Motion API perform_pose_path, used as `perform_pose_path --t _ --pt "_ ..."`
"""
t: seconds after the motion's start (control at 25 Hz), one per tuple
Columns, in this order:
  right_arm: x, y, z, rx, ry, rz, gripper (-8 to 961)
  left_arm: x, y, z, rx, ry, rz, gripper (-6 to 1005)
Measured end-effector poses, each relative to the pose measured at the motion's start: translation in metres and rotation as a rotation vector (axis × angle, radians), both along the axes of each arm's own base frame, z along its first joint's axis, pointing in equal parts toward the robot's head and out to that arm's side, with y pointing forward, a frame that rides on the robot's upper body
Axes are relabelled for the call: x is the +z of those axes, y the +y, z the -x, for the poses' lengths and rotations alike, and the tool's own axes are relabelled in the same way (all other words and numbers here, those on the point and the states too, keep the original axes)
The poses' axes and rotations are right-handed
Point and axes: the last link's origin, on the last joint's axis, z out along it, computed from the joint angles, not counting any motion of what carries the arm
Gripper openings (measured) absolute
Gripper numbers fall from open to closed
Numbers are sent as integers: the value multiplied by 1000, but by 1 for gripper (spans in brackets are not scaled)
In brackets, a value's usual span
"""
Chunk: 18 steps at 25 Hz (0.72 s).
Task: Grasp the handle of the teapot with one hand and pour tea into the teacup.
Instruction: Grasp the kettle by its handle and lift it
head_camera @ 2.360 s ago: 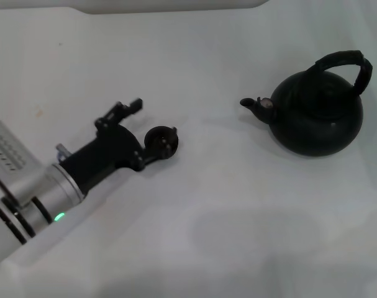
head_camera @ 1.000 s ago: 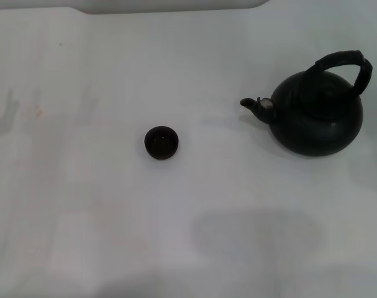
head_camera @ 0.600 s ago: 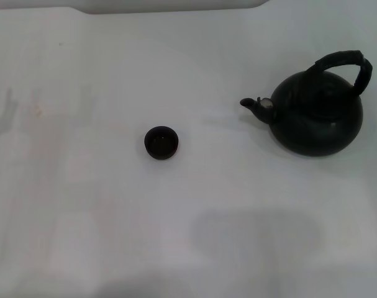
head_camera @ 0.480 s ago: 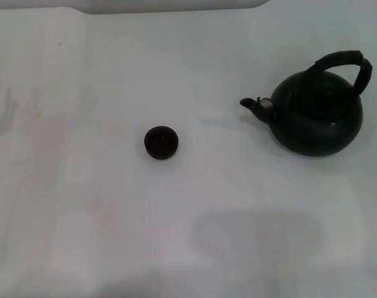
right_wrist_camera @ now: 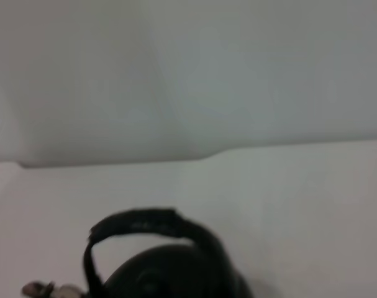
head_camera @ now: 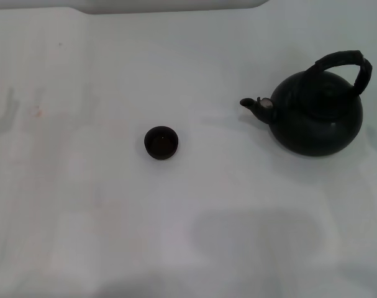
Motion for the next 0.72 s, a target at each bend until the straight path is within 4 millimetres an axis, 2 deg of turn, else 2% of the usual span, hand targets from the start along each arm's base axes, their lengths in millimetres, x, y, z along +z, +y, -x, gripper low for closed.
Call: perform_pose_path --t 0.32,0.72 --pt "-32 4 -1 -13 -7 21 745 -1 5 -3 -11 1 5 890" --pt "-53 18 -4 -23 19 -33 746 0 7 -4 -14 2 6 890"
